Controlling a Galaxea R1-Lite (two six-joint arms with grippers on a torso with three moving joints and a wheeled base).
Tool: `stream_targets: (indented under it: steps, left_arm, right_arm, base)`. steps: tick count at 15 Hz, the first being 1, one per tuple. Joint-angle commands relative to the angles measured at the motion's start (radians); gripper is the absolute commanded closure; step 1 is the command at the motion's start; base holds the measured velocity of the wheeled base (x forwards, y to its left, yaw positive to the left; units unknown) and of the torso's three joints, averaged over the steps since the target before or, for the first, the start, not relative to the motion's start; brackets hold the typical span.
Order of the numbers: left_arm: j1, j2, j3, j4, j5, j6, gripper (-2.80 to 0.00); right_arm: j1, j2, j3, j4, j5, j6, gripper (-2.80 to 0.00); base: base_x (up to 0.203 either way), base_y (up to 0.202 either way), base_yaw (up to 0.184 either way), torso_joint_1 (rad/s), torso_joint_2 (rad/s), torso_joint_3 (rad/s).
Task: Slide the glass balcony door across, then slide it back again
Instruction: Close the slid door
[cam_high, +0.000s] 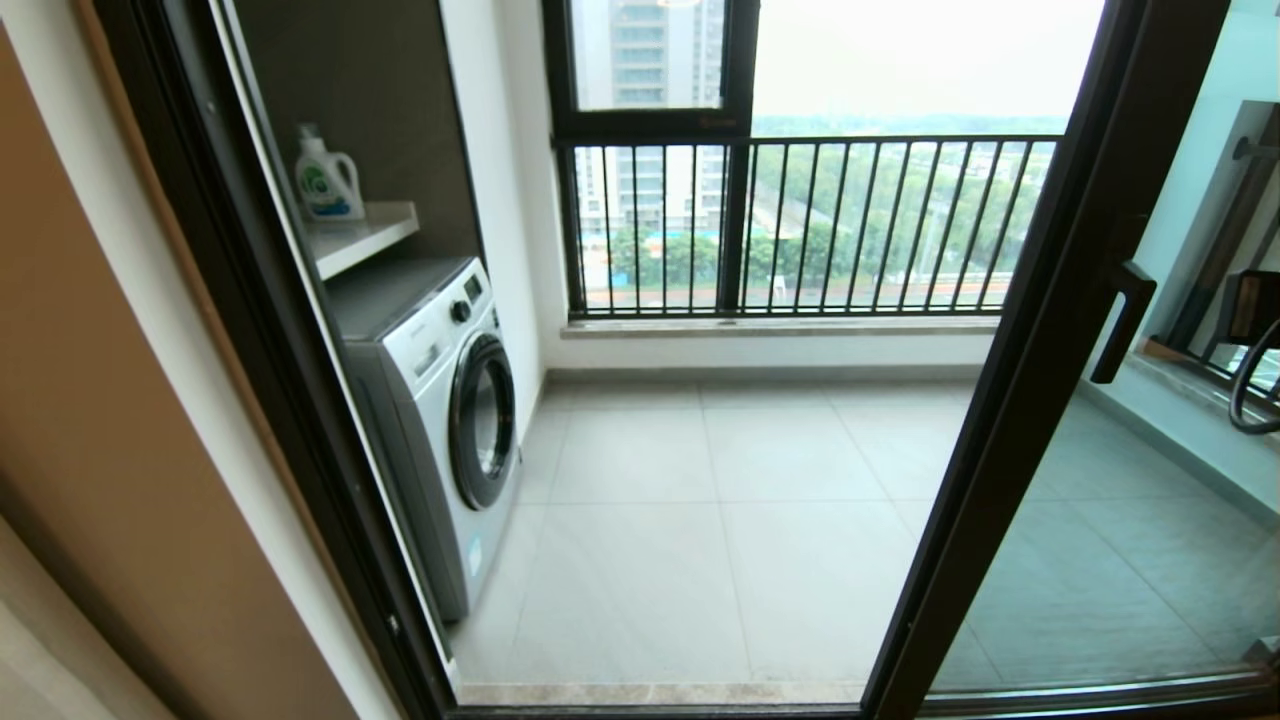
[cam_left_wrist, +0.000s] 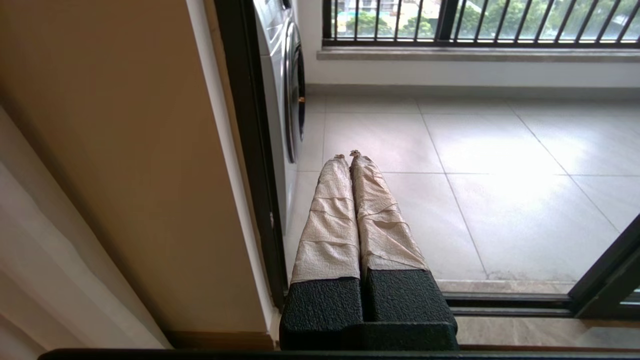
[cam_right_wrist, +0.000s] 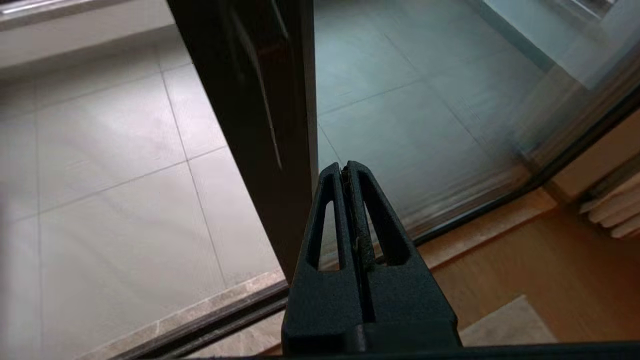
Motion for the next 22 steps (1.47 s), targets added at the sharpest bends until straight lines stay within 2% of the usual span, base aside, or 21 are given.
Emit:
stream_targets:
  steps: [1,5,7,10,16,22]
  left_arm:
    - [0.000,0.001,0.000,0.000,0.001,0.000,0.00]
    - [0.000,0.001,0.000,0.000,0.001,0.000,0.00]
    - [0.000,0.001,0.000,0.000,0.001,0.000,0.00]
    - [0.000,0.001,0.000,0.000,0.001,0.000,0.00]
    - [0.000,0.001,0.000,0.000,0.001,0.000,0.00]
    - [0.000,0.001,0.000,0.000,0.001,0.000,0.00]
  right_arm:
    - [-0.062,0.103,-0.001,-0.078,0.042,0.000,0.00]
    - [-0.088,0.276,-0.005,-0.306,0.065,0.000,0.00]
    - [-0.092,0.321,-0.005,-0.407,0.123,0.002,0.00]
    - [-0.095,0.339,-0.004,-0.473,0.195,0.022,0.00]
    - [-0.068,0.354,-0.004,-0.548,0.224,0.020,0.00]
    - [0.009,0.366,0.024,-0.565,0.234,0.020,0.00]
  base:
    - [0.000,0.000,0.000,0.000,0.00,0.000]
    - [0.000,0.000,0.000,0.000,0.00,0.000]
    - [0.000,0.000,0.000,0.000,0.00,0.000]
    - [0.000,0.000,0.000,0.000,0.00,0.000]
    - [0.000,0.000,0.000,0.000,0.00,0.000]
    - [0.000,0.000,0.000,0.000,0.00,0.000]
